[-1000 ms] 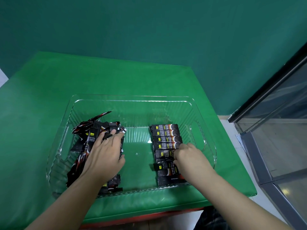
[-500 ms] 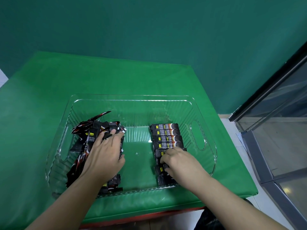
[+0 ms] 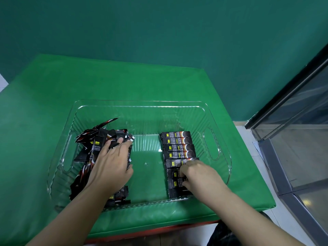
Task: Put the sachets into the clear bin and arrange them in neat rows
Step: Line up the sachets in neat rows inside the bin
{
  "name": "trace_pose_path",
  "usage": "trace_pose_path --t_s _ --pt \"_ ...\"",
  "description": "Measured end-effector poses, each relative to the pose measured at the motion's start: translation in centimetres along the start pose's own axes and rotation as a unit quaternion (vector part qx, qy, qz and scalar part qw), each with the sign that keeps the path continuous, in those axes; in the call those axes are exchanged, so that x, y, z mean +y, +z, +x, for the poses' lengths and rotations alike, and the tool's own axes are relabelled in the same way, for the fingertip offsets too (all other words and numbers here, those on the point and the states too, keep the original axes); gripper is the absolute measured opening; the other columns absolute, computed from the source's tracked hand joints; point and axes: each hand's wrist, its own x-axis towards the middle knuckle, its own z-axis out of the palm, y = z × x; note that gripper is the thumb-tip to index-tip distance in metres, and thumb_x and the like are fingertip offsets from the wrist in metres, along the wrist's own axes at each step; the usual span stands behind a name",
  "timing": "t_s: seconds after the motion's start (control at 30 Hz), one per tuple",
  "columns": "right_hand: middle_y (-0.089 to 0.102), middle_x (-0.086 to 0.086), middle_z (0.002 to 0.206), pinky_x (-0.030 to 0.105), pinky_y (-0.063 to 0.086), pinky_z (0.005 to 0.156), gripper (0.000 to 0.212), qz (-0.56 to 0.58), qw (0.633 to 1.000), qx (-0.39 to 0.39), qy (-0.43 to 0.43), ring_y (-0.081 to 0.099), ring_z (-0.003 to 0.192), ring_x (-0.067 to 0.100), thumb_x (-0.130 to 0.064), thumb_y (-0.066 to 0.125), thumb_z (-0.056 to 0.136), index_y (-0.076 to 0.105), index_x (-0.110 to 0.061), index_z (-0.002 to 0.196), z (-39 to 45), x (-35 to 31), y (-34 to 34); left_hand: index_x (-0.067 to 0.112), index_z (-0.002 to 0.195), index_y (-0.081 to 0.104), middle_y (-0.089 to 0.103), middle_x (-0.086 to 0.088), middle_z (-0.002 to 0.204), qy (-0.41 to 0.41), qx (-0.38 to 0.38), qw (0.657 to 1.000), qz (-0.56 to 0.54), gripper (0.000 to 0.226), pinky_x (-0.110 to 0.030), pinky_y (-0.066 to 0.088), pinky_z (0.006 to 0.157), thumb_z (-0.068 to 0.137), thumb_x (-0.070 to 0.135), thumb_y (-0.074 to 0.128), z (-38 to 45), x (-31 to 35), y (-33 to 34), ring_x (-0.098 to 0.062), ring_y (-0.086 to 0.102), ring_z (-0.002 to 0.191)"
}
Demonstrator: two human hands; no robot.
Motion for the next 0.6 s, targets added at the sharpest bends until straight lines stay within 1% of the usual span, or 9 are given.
trace_pose_path --t_s 0.07,0.1,0.2,0.3,0.37,0.43,0.5,0.6 --pt "0.060 0.003 0.111 0.034 0.049 0.086 0.023 -0.001 1.000 -0.016 -0.003 0.052 0.108 0.022 -0.023 0.064 0.087 0.060 -0.015 0.107 0.06 -0.02 -0.02 0.007 0.140 0.039 0.068 -0.006 0.111 0.000 -0.004 1.000 0.003 0.065 -0.037 0.005 0.116 0.082 0.024 0.063 -0.04 0.00 -0.05 -0.017 0.035 0.139" --pt "0.060 0.003 0.110 0.034 0.050 0.086 0.023 -0.002 1.000 -0.020 -0.002 0.052 0.108 0.022 -0.023 0.065 0.086 0.060 -0.015 0.107 0.11 -0.04 -0.04 0.007 0.140 0.039 0.068 -0.007 0.112 0.000 -0.004 1.000 0.003 0.065 -0.037 0.005 0.116 0.082 0.024 0.063 -0.04 0.03 -0.09 -0.017 0.035 0.139" --pt "0.061 0.003 0.107 0.034 0.051 0.084 0.018 -0.004 1.000 -0.014 0.005 0.053 0.105 0.022 -0.017 0.064 0.086 0.059 -0.014 0.103 0.21 -0.11 -0.14 0.007 0.141 0.038 0.067 -0.007 0.114 -0.004 -0.004 1.000 -0.002 0.066 -0.036 0.004 0.116 0.082 0.024 0.062 0.01 0.11 -0.12 -0.017 0.034 0.140" --pt "0.061 0.003 0.104 0.030 0.051 0.079 0.019 -0.004 1.000 -0.002 0.018 0.054 0.102 0.021 -0.009 0.061 0.085 0.060 -0.013 0.103 0.14 -0.13 0.01 0.008 0.142 0.036 0.066 -0.006 0.116 -0.003 -0.002 1.000 0.000 0.067 -0.035 0.002 0.116 0.083 0.025 0.062 0.05 0.14 -0.11 -0.016 0.035 0.139" --pt "0.061 0.002 0.104 0.025 0.047 0.072 0.022 0.001 1.000 0.008 0.029 0.054 0.098 0.018 -0.005 0.060 0.085 0.061 -0.014 0.105 0.05 -0.05 0.22 0.007 0.141 0.038 0.067 -0.007 0.115 -0.005 0.002 1.000 -0.006 0.066 -0.036 0.004 0.116 0.082 0.024 0.063 0.03 0.14 -0.13 -0.017 0.037 0.138" --pt "0.061 0.001 0.106 0.022 0.041 0.068 0.024 0.009 0.999 0.018 0.037 0.054 0.098 0.017 -0.002 0.059 0.085 0.061 -0.015 0.106 -0.01 0.00 0.34 0.008 0.142 0.035 0.065 -0.006 0.120 -0.006 -0.001 1.000 -0.002 0.066 -0.035 0.001 0.116 0.084 0.026 0.061 -0.02 0.18 -0.24 -0.016 0.032 0.140" --pt "0.060 0.001 0.108 0.021 0.042 0.070 0.025 0.019 0.998 0.035 0.042 0.053 0.100 0.017 -0.002 0.056 0.086 0.060 -0.015 0.107 0.02 0.06 0.31 0.009 0.144 0.032 0.062 -0.006 0.125 -0.006 -0.003 1.000 -0.001 0.066 -0.034 -0.001 0.116 0.086 0.027 0.058 -0.02 0.19 -0.21 -0.014 0.026 0.143" --pt "0.060 0.002 0.109 0.024 0.045 0.075 0.025 0.031 0.996 0.064 0.052 0.053 0.101 0.018 -0.002 0.056 0.086 0.059 -0.014 0.107 0.30 0.16 0.30 0.009 0.143 0.032 0.062 -0.007 0.126 -0.008 -0.001 1.000 -0.005 0.066 -0.035 0.000 0.117 0.086 0.026 0.059 -0.03 0.24 -0.22 -0.014 0.026 0.143"
